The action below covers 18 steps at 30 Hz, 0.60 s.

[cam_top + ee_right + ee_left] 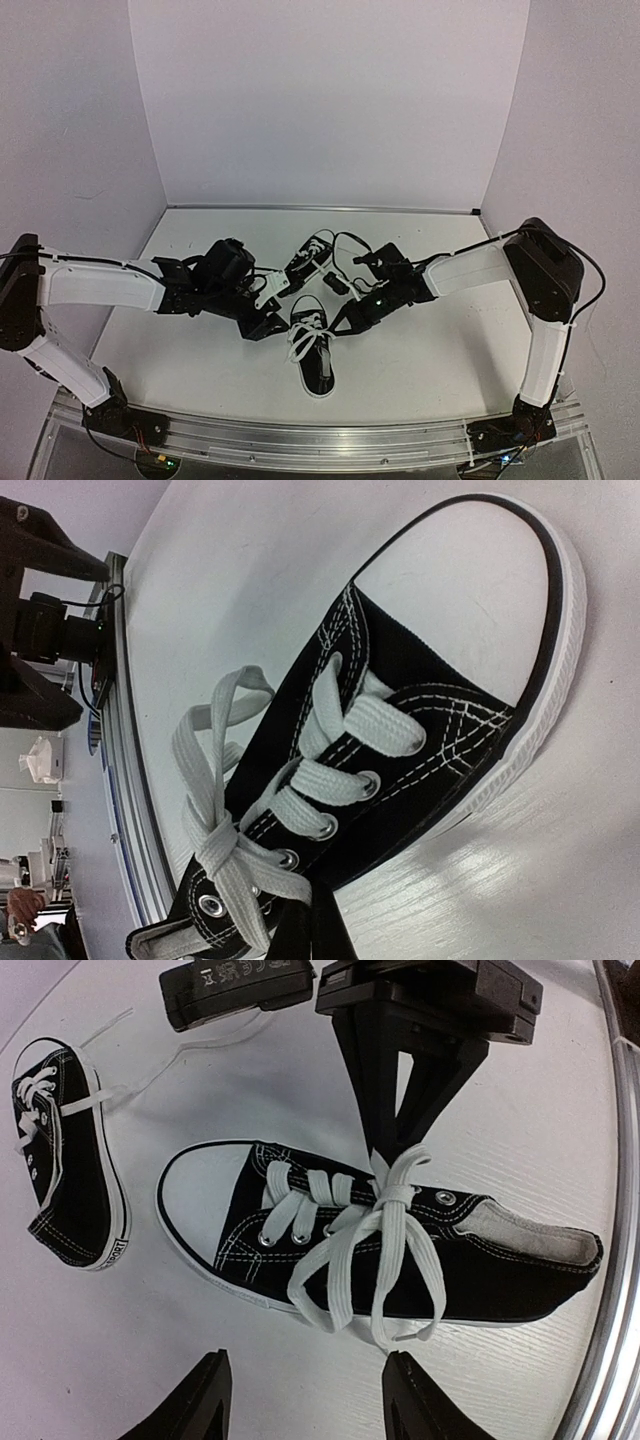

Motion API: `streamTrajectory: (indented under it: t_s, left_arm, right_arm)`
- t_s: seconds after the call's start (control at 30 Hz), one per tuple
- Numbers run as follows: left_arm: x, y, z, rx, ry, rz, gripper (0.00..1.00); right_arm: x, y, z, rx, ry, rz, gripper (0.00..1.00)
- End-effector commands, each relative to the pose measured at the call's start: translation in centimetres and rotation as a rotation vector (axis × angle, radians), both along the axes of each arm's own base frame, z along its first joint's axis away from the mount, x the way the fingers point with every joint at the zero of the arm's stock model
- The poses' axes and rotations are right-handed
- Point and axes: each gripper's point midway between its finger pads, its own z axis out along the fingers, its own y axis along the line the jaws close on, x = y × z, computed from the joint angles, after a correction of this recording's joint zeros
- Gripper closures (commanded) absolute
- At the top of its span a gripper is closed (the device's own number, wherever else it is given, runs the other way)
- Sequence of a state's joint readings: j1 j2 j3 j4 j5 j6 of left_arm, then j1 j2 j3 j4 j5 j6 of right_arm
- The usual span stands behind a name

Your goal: Tie the shoes

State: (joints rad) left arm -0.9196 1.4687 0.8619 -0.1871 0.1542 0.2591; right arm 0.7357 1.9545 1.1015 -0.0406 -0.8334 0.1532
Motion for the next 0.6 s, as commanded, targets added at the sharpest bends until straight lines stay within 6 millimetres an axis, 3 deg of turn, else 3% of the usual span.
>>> streamTrajectory:
  t_s: [0.0, 0.3, 0.57]
  left_arm:
    - [0.8, -2.6, 1.1, -0.055, -0.023, -0.093, 0.46]
    - [2.1, -4.7, -1.0, -0.049, 0.046, -0.171, 0.46]
    - [3.3, -5.2, -2.6, -0.046, 0.091, -0.194, 0.52]
  right_arm:
    - [1.1, 0.5, 2.7, 0.02, -0.086, -0.013, 1.0]
    - [1.0, 0.4, 2.4, 0.016, -0.08, -0.012, 1.0]
    - [1.0, 0.4, 2.2, 0.015, -0.079, -0.01, 1.0]
